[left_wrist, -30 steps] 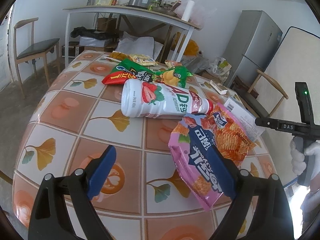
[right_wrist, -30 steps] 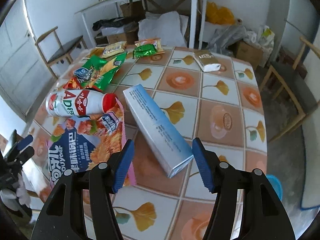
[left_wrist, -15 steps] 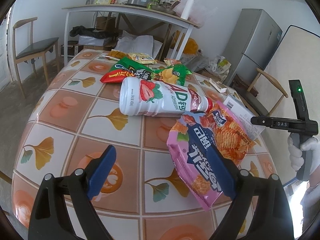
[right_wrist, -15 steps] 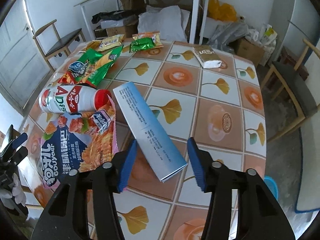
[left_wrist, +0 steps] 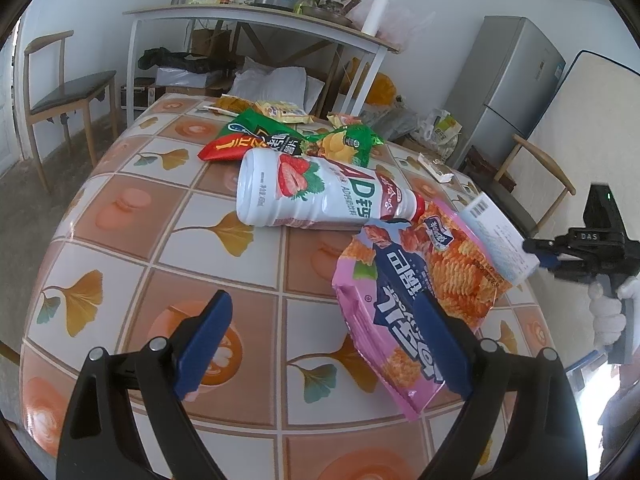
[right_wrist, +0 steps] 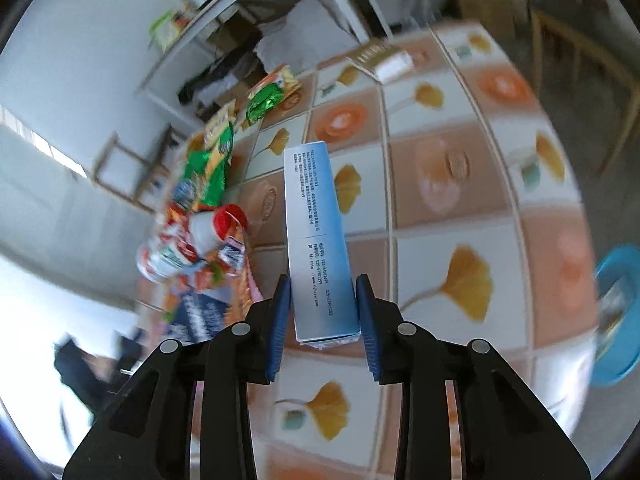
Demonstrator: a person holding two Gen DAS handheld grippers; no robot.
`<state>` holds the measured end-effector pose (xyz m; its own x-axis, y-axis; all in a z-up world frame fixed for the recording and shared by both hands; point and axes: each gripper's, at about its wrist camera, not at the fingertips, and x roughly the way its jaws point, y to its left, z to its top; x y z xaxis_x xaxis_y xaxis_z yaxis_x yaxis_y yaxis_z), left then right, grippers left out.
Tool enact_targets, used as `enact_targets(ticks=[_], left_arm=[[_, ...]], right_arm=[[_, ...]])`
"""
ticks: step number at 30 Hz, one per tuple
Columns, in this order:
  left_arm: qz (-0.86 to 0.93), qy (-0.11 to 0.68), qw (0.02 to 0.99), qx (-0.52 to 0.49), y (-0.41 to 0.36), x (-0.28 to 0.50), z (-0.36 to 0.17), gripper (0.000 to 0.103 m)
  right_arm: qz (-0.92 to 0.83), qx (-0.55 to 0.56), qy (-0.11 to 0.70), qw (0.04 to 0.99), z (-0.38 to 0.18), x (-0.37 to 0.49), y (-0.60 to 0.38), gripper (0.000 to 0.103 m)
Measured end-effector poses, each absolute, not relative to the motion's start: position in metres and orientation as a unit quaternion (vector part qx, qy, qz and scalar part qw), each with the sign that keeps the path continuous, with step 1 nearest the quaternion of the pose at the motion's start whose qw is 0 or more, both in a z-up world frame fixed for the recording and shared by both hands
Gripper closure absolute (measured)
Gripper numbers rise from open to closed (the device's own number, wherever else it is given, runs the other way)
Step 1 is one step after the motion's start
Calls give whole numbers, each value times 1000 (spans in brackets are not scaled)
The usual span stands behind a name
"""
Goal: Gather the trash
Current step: 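Grasp the white AD milk bottle with the left tool while the right tool holds the box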
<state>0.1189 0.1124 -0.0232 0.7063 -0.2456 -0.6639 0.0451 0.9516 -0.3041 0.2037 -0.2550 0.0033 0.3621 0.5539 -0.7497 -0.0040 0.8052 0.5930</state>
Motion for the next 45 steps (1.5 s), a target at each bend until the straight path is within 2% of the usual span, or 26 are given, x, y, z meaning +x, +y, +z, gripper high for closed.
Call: enact_targets(ticks=[4,8,10,16,24,28,33,45], left_arm=[[-82,377,912,-136,112,120,-25,13],[-84,380,911,-135,111,121,-25,13],[-84,380,911,-135,111,121,-24,13],[-82,363,917,-147,120,127,-11,13],[-78,337,923,-166,150,189,25,13],[-91,357,916,-159,150,227,22,20],[-104,390,909,-106,134,261,8,21],[-109,452,881,-88,132,254,-15,24]], right_arm=[[168,315,547,757,-13,195,-280,70],[113,274,550,780,-13,188,-287,57],[85,237,546,799,-9,186,-286,46],[61,172,532,827,-2,183,-270,38],[68,124,521,842,-3,191,-252,35],[72,120,519,843,-2,197,-247,35],[72,107,519,845,-1,204,-241,35],[79,90,529,840,-5,215,-233,35]])
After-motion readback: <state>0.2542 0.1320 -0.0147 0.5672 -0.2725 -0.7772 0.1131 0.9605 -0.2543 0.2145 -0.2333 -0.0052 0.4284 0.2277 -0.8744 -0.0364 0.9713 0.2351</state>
